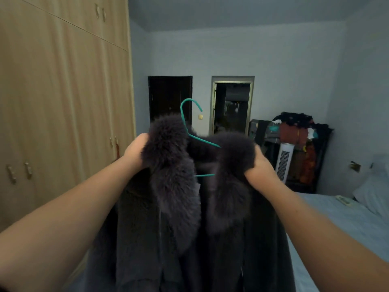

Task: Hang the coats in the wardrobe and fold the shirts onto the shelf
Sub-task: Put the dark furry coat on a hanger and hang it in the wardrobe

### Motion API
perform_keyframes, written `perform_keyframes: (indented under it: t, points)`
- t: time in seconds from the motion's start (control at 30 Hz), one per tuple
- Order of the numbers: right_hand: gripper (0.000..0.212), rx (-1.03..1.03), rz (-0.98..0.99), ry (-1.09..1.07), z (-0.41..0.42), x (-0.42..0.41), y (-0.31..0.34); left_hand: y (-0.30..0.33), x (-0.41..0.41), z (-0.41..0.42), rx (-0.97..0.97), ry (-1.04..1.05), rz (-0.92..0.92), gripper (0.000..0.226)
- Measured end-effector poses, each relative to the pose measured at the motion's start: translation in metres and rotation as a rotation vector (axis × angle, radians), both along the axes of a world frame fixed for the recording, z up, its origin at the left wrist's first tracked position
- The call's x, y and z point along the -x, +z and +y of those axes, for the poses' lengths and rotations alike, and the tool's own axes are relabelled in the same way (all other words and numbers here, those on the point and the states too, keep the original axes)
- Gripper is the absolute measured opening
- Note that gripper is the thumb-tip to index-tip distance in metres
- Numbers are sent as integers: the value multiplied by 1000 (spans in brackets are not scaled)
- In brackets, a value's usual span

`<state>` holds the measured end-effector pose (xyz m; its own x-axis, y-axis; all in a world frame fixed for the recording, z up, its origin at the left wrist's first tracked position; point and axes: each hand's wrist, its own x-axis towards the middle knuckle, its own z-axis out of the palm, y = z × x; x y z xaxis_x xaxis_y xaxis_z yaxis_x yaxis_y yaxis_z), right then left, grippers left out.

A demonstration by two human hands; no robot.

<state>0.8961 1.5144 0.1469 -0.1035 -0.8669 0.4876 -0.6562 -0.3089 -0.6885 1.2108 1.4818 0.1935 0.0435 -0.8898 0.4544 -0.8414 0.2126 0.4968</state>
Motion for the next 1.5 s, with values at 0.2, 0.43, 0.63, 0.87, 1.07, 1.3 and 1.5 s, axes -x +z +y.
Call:
perform_keyframes:
  t: [0.2,0.43,0.63,0.87,1.07,1.3,1.5]
  points:
    - [63,9,-1,197,-9,-1,-10,-13,-5,9,-8,11,84,40]
    - [41,41,-528,408,-17,15,11,-20,-4,12,57,53,145,33]
    - [89,-269,172,496,-40,13,15,-27,-12,14,111,42,12,33]
    - [43,-109,681,168,-45,-12,7,-25,-10,23,-3,85,-19,37]
    - [20,127,546,333,-38,-53,14,-17,31,30,0,145,-25,38]
    - [12,259,505,299,-51,-52,7,-10,48,35,-110,-60,-51,49]
    - [11,281,518,219,-71,-24,-3,-21,-24,23,-244,-350,675,41]
